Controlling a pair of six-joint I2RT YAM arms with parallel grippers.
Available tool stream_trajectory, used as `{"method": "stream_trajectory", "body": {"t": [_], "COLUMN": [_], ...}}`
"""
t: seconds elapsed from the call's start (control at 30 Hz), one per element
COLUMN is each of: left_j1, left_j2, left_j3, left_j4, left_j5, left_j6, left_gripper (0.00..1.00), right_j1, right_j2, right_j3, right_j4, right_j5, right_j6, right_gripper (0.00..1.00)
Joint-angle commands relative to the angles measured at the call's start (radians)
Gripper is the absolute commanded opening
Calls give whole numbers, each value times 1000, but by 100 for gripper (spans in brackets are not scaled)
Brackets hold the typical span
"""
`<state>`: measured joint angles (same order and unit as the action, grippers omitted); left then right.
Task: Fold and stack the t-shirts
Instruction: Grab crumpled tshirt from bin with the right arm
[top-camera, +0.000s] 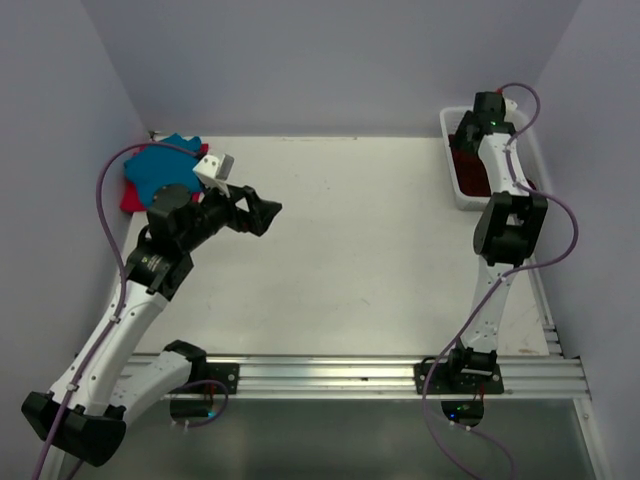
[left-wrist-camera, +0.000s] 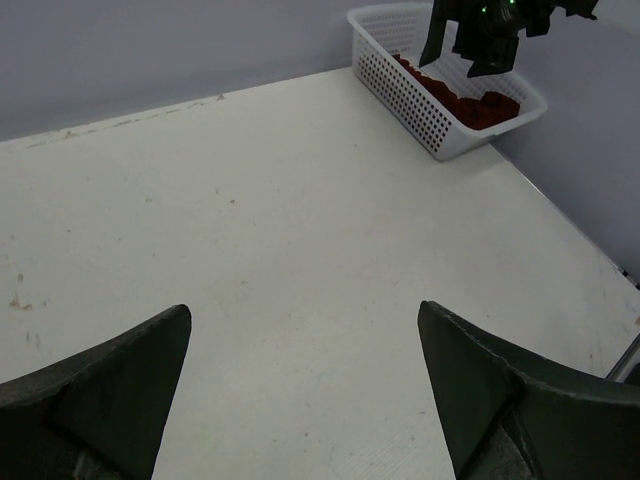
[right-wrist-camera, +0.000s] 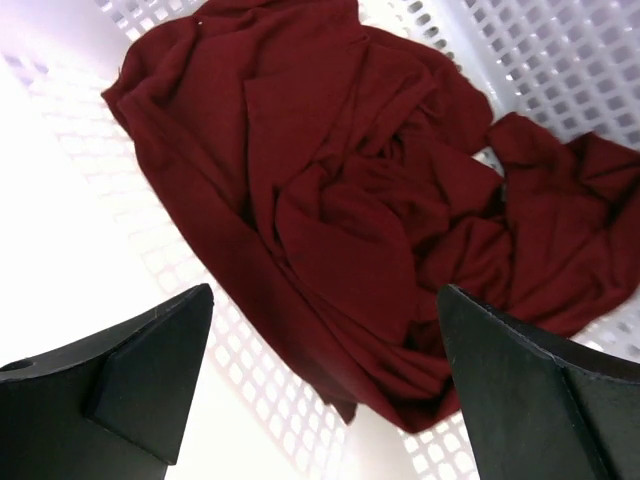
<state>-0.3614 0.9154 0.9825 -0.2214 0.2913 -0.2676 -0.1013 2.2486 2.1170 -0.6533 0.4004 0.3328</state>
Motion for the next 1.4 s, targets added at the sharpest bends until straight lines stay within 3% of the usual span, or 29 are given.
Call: {"method": "stream_trajectory", "body": {"t": [0.0, 0.37, 0.43, 0.47, 0.5, 0.53, 0.67, 0.73, 0.97, 1.13, 1.37], "left_j1": [-2, -2, -2, -2, -2, -2, -2, -2, -2, -2, -2], "left_j2": [-30, -99, -107, -107, -108, -110, -110, -105, -82, -90, -87], "left_j3": [-16, -21, -22, -22, -24, -24, -34, -41, -56, -74, -87], "left_j4": [-22, -81, -88, -88, -87, -88, -78, -59, -29, -16, -6], "left_j5": [-30, -73, -76, -76, -76, -75, -70, -54, -21, -21, -11], "left_j6": [21, 22, 21, 19, 18, 16, 10, 4, -12, -13, -16], "left_gripper": [100, 100, 100, 100, 100, 100, 100, 100, 100, 100, 100], "right_j1": [-57, -74, -74, -75, -77, -77, -75, -75, -75, -74, -74], "right_j2": [52, 178, 184, 184, 181, 172, 54, -76, -372, -523, -721], "right_j3": [87, 84, 74, 58, 51, 44, -120, -283, -538, -632, -767], "right_j4": [-48, -123, -128, -123, -115, -115, -4, 215, 553, 649, 803], "right_j5": [-113, -123, -135, -149, -170, -173, -199, -238, -377, -396, -558], "right_j6": [84, 150, 146, 143, 138, 140, 114, 89, 89, 83, 100], "right_gripper": [98, 91, 84, 69, 14, 0, 0, 0, 0, 0, 0]}}
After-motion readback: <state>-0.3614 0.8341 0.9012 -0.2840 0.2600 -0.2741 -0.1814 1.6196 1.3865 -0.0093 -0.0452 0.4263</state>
